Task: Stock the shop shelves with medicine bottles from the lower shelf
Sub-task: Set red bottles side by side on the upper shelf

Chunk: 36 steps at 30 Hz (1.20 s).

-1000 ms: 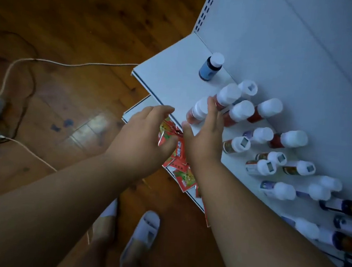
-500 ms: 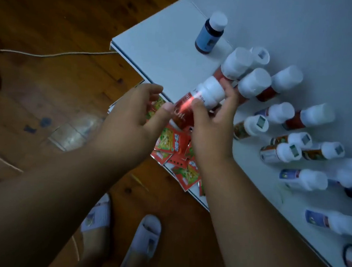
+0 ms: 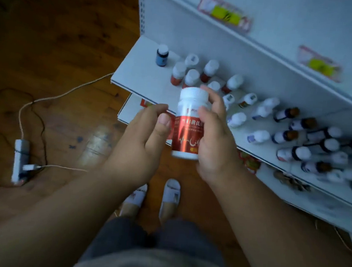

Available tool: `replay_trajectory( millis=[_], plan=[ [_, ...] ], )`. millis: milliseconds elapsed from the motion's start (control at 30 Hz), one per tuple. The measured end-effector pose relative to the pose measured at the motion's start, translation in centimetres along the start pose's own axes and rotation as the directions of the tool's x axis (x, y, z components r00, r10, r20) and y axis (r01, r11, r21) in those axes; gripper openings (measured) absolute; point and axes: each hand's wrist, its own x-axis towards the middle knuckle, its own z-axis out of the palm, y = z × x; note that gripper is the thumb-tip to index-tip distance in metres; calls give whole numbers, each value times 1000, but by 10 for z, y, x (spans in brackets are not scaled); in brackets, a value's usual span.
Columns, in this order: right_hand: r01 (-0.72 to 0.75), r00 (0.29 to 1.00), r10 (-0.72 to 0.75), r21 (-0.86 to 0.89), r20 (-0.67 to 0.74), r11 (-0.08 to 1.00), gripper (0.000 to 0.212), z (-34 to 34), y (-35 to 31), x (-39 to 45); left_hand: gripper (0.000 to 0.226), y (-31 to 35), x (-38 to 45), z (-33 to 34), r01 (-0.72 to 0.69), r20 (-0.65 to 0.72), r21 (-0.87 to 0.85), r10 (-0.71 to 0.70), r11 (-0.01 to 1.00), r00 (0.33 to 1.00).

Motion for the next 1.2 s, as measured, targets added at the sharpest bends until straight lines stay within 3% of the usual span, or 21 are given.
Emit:
replay_trajectory(
  millis=[167,400,533,767,967,1200],
  plan=[
    [235,963,-233,-3,-136,972,38,-19,-84,-61,72,85,-22,-10,-234,160,47,224,971,961],
    [476,803,-500,-155,-323,865,39,-98,-136,-130,73,175,-41,55,-482,334,113,424,869,842],
    [490,779,-528,-197,-338,849,36,-172,-150,-155,71,212,-49,124,-558,367,108,489,823,791],
    [489,780,-551,-259,-298,833,36,-287,-183,-163,78,261,-44,228,-548,342,143,479,824,809],
    [416,806,-514,-338,-293,844,38,-335,-200,-107,77,272,14,258,-527,331,244,441,814,834],
    [328,754,-558,-537,-346,777,42,-375,-222,-10,86,300,126,284,-555,383,360,424,750,821]
  ],
)
